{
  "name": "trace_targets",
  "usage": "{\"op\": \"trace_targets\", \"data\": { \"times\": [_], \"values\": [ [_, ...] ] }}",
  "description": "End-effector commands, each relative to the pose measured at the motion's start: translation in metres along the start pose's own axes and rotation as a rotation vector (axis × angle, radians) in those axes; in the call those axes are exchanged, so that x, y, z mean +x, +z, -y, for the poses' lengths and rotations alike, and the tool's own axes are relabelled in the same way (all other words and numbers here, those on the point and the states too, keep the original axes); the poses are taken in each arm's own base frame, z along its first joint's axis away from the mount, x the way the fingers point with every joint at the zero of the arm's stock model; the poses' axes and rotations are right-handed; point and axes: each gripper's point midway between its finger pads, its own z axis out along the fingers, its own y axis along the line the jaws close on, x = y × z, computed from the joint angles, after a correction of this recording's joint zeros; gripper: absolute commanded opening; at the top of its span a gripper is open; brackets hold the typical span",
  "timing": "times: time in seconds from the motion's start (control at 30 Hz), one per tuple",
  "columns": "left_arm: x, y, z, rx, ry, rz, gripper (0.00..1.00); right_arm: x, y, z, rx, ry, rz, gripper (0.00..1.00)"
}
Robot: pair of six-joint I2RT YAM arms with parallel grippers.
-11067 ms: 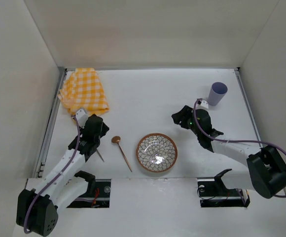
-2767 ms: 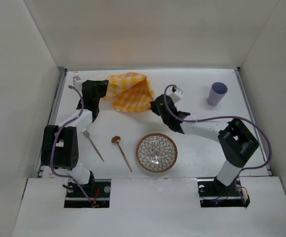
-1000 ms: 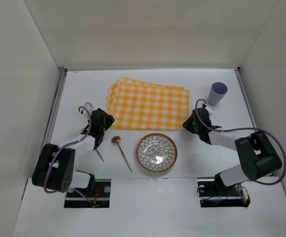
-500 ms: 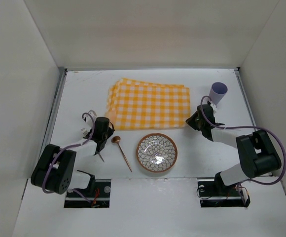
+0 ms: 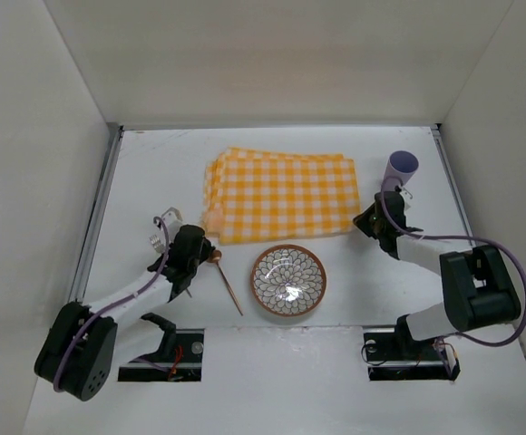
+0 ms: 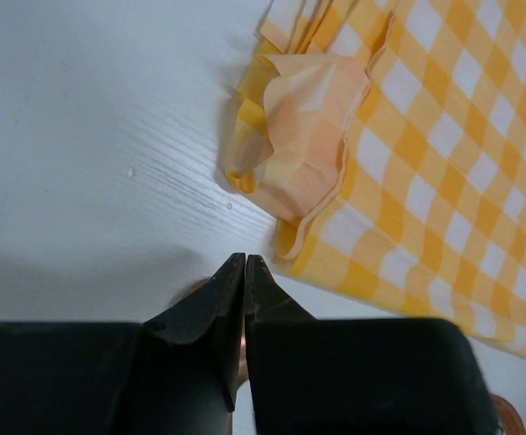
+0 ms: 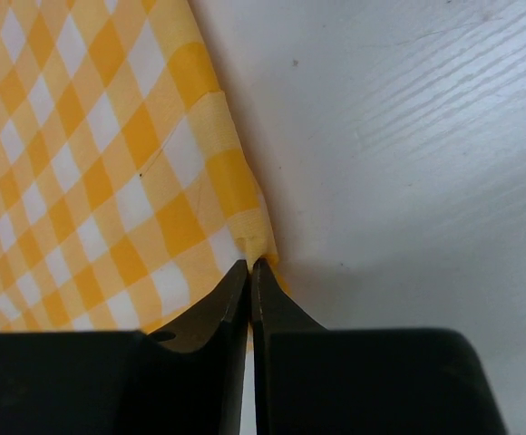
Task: Set the dinner table for one person
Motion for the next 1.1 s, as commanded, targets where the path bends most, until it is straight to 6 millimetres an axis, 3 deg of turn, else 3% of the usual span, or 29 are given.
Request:
{"op": "trace_targets", "data": {
  "times": [0.0, 0.07, 0.17, 0.3, 0.4, 0.53, 0.67, 0.83, 1.07],
  "values": [
    [0.003, -0.012, -0.003, -0.004, 0.003, -0.005, 0.03, -0.011, -0.007, 0.0, -0.017, 0.001, 0.055, 0.11],
    [-0.003, -0.017, 0.002, 0.007, 0.012, 0.006, 0.08, -0.011, -0.008, 0.003, -0.013, 0.001, 0.057, 0.17],
    [-0.013, -0.02, 0.009, 0.014, 0.028, 0.031, 0.25, -0.021, -0.017, -0.004, -0.037, 0.004, 0.093, 0.49],
    [-0.016, -0.013, 0.021, 0.025, 0.094, 0.008, 0.42, -0.033, -0.036, -0.004, -0.042, -0.01, 0.151, 0.59],
    [-0.014, -0.005, 0.032, 0.035, 0.132, -0.015, 0.45, -0.029, -0.049, 0.0, -0.044, 0.001, 0.179, 0.59],
    [-0.011, 0.012, 0.04, 0.029, 0.164, -0.028, 0.45, 0.005, -0.052, -0.016, -0.103, 0.016, 0.09, 0.59],
    [-0.007, 0.027, 0.041, 0.006, 0.171, -0.037, 0.41, 0.024, -0.037, -0.028, -0.122, 0.031, 0.029, 0.59],
    [-0.002, 0.039, 0.035, -0.021, 0.176, -0.051, 0.28, 0.04, -0.019, -0.035, -0.149, 0.087, -0.029, 0.54],
    [0.003, 0.041, 0.03, -0.02, 0.166, -0.059, 0.06, 0.039, -0.008, -0.037, -0.129, 0.106, -0.025, 0.18]
  ]
}}
